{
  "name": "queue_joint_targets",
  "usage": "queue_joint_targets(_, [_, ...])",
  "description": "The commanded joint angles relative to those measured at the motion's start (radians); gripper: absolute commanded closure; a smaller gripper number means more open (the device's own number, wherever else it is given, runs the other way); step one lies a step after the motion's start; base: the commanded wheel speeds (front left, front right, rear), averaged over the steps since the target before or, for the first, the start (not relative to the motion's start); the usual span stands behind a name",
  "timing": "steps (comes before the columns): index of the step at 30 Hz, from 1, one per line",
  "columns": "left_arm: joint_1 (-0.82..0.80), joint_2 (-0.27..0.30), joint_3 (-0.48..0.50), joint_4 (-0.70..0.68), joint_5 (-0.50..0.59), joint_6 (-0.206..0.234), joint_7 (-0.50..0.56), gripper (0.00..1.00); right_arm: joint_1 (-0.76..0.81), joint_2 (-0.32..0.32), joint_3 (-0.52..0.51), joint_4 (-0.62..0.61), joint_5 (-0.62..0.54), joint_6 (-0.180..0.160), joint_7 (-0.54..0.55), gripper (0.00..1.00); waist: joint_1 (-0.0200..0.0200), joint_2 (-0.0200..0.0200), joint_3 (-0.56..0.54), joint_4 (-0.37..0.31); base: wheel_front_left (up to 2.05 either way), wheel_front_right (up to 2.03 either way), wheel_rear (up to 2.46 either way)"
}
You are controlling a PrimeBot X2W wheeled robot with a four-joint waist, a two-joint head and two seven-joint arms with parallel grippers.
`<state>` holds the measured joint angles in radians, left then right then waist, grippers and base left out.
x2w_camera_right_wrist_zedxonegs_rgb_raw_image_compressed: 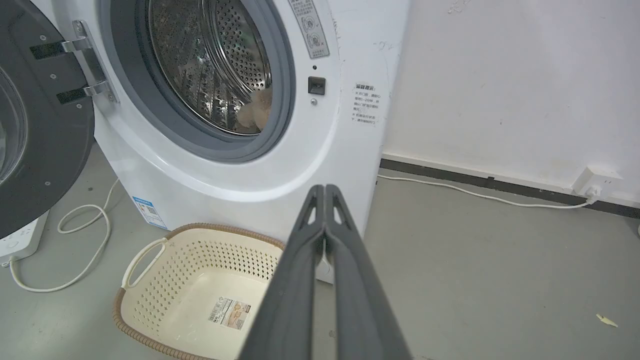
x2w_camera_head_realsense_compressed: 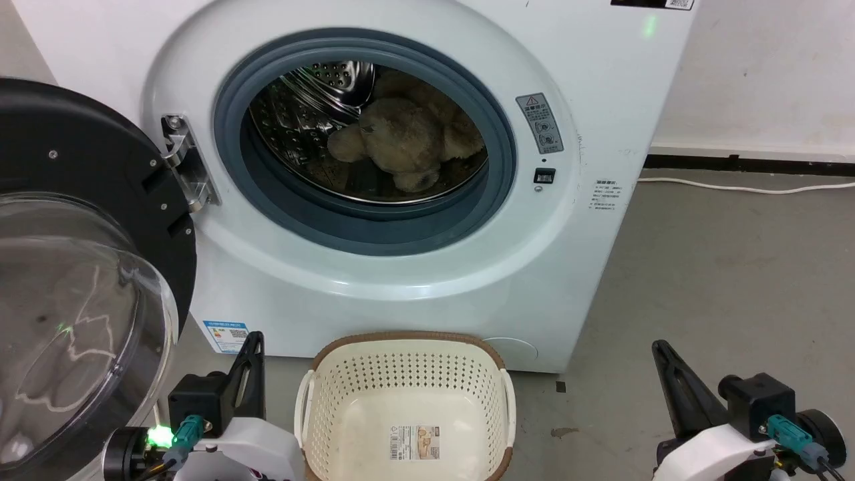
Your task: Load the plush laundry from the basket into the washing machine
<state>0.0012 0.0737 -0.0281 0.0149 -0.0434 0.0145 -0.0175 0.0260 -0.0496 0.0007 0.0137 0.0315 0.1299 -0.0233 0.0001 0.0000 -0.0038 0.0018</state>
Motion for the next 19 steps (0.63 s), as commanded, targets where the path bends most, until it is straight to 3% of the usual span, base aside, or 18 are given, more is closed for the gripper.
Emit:
queue_joint_targets(1, [-0.001,-0.010,0.010,-0.008,0.017,-0.006,0.007,1.00,-0.018,-0.001,-0.001,-0.008,-0.014,0.001,0.009,1.00,-0.0001,0.0000,0.001,0.000,0.00,0.00,0.00])
queue_joint_targets(19, [-0.001,-0.024,0.028,-0.015,0.043,-0.014,0.018,1.00,-0.026,-0.001,-0.001,-0.014,-0.032,0.001,0.023,1.00,-0.0001,0.0000,0.004,-0.002,0.00,0.00,0.00])
